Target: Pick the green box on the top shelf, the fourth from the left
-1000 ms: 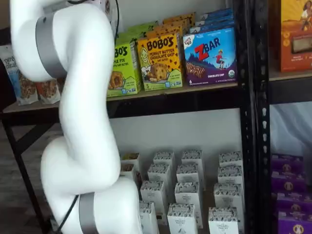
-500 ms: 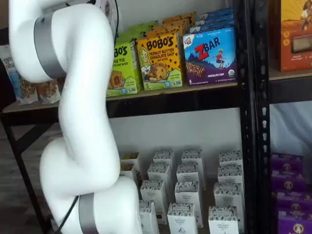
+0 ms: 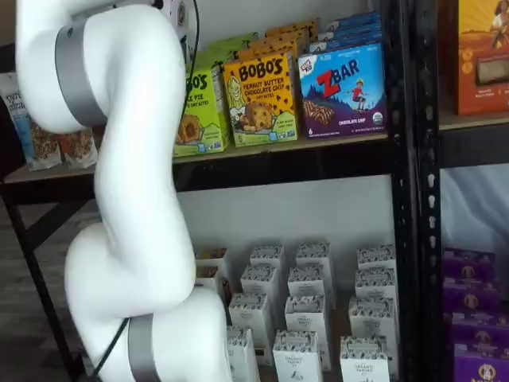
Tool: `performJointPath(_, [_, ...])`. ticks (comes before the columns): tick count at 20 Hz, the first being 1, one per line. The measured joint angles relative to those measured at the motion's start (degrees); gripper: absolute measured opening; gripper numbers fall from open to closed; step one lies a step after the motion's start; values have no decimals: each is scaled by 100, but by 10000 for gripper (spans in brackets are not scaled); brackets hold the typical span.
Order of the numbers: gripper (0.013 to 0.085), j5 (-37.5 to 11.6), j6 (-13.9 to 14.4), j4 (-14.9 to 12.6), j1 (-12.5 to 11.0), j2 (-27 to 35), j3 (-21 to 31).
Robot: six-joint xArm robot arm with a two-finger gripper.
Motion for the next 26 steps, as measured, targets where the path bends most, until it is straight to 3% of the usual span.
performJointPath(13, [850,197,-221,-76,-203,458,-427])
performJointPath(26, [850,339,-252,-407,-149,728,-592])
